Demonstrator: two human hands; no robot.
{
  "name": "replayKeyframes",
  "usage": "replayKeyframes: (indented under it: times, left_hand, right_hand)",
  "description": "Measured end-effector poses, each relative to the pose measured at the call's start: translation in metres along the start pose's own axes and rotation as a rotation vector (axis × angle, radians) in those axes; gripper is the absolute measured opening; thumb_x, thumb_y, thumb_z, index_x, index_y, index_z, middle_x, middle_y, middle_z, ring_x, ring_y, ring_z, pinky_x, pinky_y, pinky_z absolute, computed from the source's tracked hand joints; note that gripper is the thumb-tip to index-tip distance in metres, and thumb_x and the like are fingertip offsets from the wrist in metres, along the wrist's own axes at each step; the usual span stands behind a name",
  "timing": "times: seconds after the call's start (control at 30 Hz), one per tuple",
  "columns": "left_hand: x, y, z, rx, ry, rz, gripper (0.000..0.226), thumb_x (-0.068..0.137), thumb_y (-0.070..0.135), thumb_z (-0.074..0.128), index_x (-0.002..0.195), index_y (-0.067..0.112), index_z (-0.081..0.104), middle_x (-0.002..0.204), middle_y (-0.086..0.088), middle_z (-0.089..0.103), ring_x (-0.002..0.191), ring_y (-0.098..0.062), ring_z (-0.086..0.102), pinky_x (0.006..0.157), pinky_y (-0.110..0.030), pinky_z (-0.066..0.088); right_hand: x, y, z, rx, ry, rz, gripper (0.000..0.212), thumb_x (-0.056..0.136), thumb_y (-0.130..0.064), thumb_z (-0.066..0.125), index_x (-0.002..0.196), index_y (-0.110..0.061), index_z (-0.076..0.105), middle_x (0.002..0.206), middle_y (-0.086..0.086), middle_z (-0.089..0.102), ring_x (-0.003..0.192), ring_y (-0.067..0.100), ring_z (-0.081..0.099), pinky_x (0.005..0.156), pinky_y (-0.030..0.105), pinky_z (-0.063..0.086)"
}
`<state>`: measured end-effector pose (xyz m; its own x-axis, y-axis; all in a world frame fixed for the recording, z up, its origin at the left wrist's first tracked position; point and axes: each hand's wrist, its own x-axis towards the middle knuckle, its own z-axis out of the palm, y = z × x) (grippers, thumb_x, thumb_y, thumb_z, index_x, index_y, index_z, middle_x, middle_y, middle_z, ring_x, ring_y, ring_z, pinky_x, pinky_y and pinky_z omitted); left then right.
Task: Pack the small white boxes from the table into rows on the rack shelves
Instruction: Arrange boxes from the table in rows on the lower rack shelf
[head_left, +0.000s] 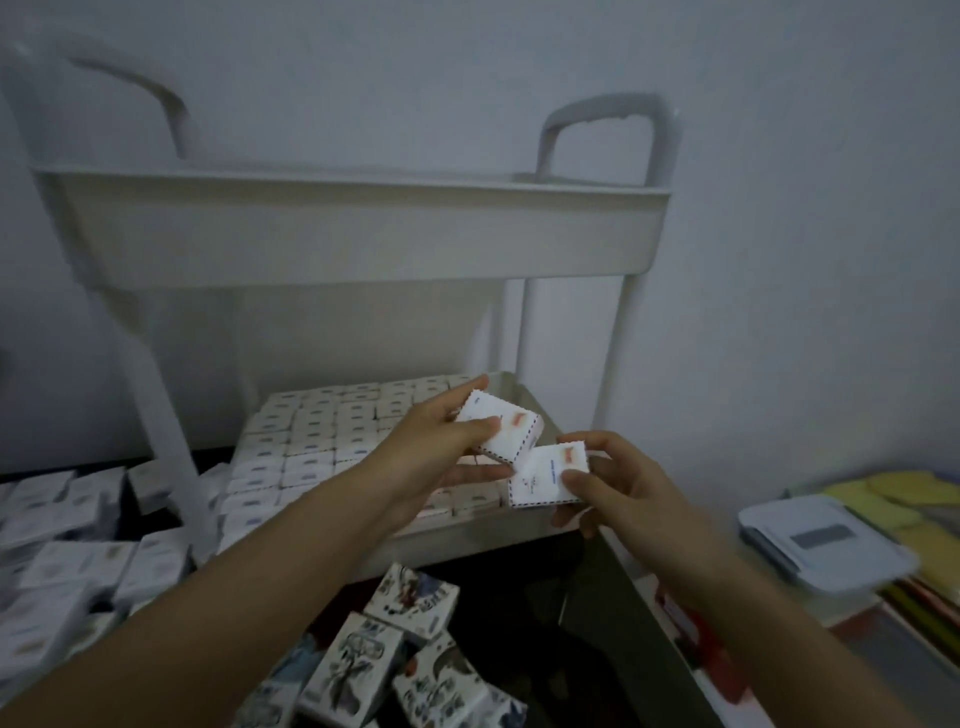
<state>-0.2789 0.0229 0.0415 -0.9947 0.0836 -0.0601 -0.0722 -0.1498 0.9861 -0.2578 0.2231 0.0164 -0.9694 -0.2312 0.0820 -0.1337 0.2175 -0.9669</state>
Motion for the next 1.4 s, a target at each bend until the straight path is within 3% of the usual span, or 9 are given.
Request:
replayKeyframes:
  times: [0.13,0.33,0.43,0.5,0.6,0.77,0.97,1.17,1.4]
  left_hand:
    - [0.035,-0.005,0.014,0.352,0.078,0.138,0.049,0.093,0.02,0.061,0.136,0.039,0.049,0.119,-0.002,0.064,0.096,-0.016,0.067,0.08,-0.036,0.059]
    - [0.068,-0.007,0.02,0.747,0.145,0.503,0.012,0.092,0.028,0.061,0.095,0.03,0.073,0.094,0.016,0.072,0.09,0.0,0.065,0.08,-0.019,0.05]
    - [0.076,-0.009,0.017,0.929,0.104,0.557,0.053,0.093,0.06,0.042,0.093,0.018,0.076,0.074,0.008,0.07,0.067,-0.004,0.063,0.063,-0.02,0.045]
    - [0.082,-0.012,0.013,0.978,-0.04,0.531,0.065,0.09,0.068,0.035,0.105,0.018,0.073,0.103,0.01,0.069,0.09,0.001,0.061,0.079,-0.022,0.047]
    - [0.093,-0.017,0.007,1.054,-0.12,0.512,0.05,0.089,0.06,0.046,0.111,0.021,0.069,0.121,0.013,0.053,0.105,0.0,0.053,0.087,-0.023,0.047]
    - [0.104,-0.022,0.007,0.941,-0.001,0.534,0.042,0.085,0.059,0.055,0.056,0.028,0.052,0.063,0.018,0.053,0.057,0.003,0.049,0.054,-0.012,0.034]
    - [0.117,-0.032,0.016,0.908,-0.044,0.433,0.017,0.081,0.035,0.074,0.093,0.022,0.075,0.089,0.008,0.073,0.084,-0.008,0.068,0.081,-0.036,0.056]
    - [0.113,-0.042,0.008,1.303,-0.123,0.491,0.029,0.069,0.065,0.062,0.073,0.038,0.068,0.074,0.021,0.064,0.069,0.005,0.057,0.062,-0.021,0.046]
    - [0.112,-0.055,0.006,1.35,-0.193,0.502,0.034,0.081,0.051,0.052,0.068,0.02,0.055,0.057,0.006,0.053,0.054,-0.006,0.047,0.06,-0.025,0.033]
  right_hand:
    - [0.02,0.005,-0.004,-0.005,0.068,-0.028,0.018,0.096,-0.011,0.054,0.113,-0.018,0.057,0.091,-0.003,0.075,0.071,0.021,0.071,0.057,0.029,0.052]
    - [0.044,0.006,-0.009,-0.017,0.173,-0.018,0.016,0.094,-0.01,0.056,0.107,-0.02,0.059,0.085,-0.002,0.075,0.066,0.02,0.071,0.056,0.028,0.052]
    - [0.05,0.01,-0.008,-0.05,0.202,-0.042,0.015,0.094,-0.013,0.057,0.105,-0.023,0.057,0.086,-0.005,0.074,0.065,0.015,0.072,0.054,0.024,0.054]
    - [0.052,0.013,-0.007,-0.083,0.211,-0.069,0.016,0.093,-0.017,0.059,0.105,-0.028,0.055,0.088,-0.007,0.072,0.066,0.011,0.071,0.053,0.019,0.052]
    - [0.053,0.018,-0.006,-0.172,0.208,-0.095,0.018,0.092,-0.025,0.06,0.105,-0.035,0.051,0.092,-0.01,0.07,0.07,0.006,0.071,0.06,0.022,0.057]
    - [0.048,0.019,-0.014,-0.433,0.249,-0.126,0.029,0.091,-0.032,0.06,0.117,-0.036,0.049,0.101,-0.016,0.064,0.081,0.005,0.069,0.069,0.031,0.061]
    - [0.039,0.005,-0.02,-0.71,0.354,-0.207,0.04,0.092,-0.036,0.057,0.127,-0.037,0.039,0.103,-0.011,0.064,0.083,0.011,0.067,0.068,0.037,0.06]
    - [0.036,-0.016,-0.01,-0.886,0.442,-0.412,0.046,0.091,-0.032,0.059,0.132,-0.03,0.039,0.107,0.0,0.063,0.092,0.018,0.062,0.073,0.037,0.055]
    - [0.095,-0.038,0.013,-1.346,0.2,-0.461,0.043,0.085,0.003,0.055,0.125,-0.012,0.047,0.108,0.005,0.059,0.098,0.021,0.05,0.067,0.029,0.039]
